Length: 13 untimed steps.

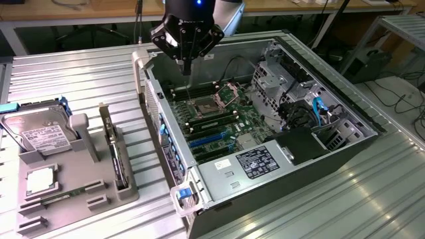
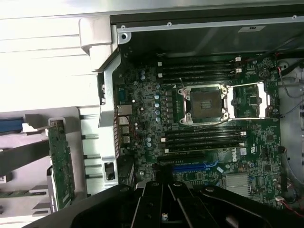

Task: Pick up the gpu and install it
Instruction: 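Reach for the gpu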

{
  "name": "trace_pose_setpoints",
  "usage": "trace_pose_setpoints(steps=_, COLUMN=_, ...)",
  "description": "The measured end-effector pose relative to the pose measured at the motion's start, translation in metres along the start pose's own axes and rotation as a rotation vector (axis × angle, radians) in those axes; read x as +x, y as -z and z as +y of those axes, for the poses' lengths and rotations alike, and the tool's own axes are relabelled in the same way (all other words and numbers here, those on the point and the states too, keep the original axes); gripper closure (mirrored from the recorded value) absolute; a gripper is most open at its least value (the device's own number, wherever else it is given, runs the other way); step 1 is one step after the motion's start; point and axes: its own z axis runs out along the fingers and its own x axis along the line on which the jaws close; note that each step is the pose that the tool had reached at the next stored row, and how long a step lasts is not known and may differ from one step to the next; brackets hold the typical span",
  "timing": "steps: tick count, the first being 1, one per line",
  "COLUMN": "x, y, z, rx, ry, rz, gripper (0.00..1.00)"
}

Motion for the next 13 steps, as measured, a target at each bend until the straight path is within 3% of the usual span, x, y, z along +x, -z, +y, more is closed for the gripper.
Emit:
trace_pose_setpoints(steps=5, x=0.003, y=0.0001, z=-0.0004, rx=-0.0001, ry=0.0, rz=0.0, gripper=0.89)
trace_pose_setpoints(steps=7, x=0.018, y=0.0005, z=-0.0025, rx=0.0, ry=0.001, rz=0.0, gripper=0.89)
trace_pose_setpoints(steps=9, x=0.024, y=0.0012, z=-0.0166, rx=-0.0004, ry=0.012, rz=0.0005, gripper=0.89)
trace_pose_setpoints(steps=10, x=0.027, y=0.0013, z=-0.0168, rx=-0.0006, ry=0.02, rz=0.0009, gripper=0.89)
trace_pose_setpoints(steps=13, x=0.041, y=-0.0012, z=-0.0181, rx=-0.0006, ry=0.035, rz=0.0106, gripper=0.89)
